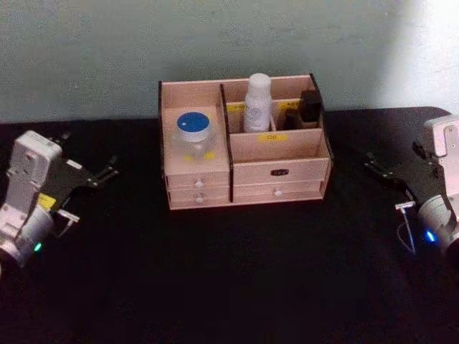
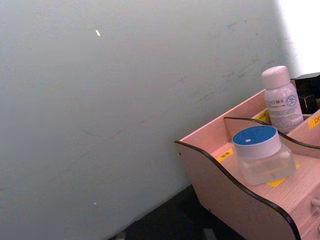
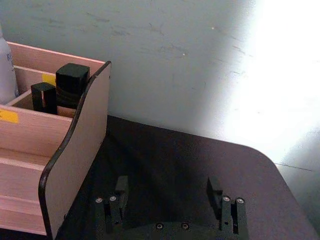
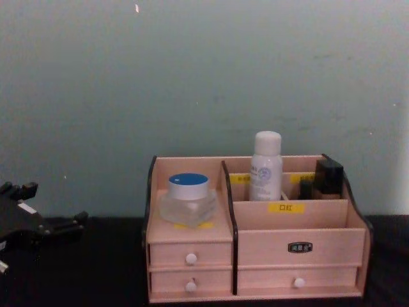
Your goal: Pick up the facial cleanser and watermelon frost from the table and place them into the tiered storage box.
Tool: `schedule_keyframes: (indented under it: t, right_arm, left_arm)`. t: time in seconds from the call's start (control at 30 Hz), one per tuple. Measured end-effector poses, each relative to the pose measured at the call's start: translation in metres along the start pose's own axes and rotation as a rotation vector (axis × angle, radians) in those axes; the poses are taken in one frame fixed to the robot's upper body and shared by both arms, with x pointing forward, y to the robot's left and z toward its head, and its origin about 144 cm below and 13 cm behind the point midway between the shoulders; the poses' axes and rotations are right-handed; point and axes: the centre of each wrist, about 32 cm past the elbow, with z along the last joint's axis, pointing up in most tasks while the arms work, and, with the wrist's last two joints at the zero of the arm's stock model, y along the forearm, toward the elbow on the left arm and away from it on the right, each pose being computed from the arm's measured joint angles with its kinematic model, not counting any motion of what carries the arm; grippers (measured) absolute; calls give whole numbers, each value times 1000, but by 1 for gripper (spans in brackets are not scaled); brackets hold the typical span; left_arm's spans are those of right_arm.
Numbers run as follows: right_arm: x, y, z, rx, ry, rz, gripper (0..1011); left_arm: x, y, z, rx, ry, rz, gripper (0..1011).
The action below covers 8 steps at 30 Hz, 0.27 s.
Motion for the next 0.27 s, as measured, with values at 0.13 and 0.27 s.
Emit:
schedule_keyframes:
  t: [0.13, 0.27]
  right_arm:
    - [0, 0, 0, 0, 0, 0, 1002]
    - [0, 0, 0, 0, 0, 0, 1002]
  left_arm:
    - [0, 0, 0, 0, 0, 0, 1001]
    - [0, 0, 0, 0, 0, 0, 1001]
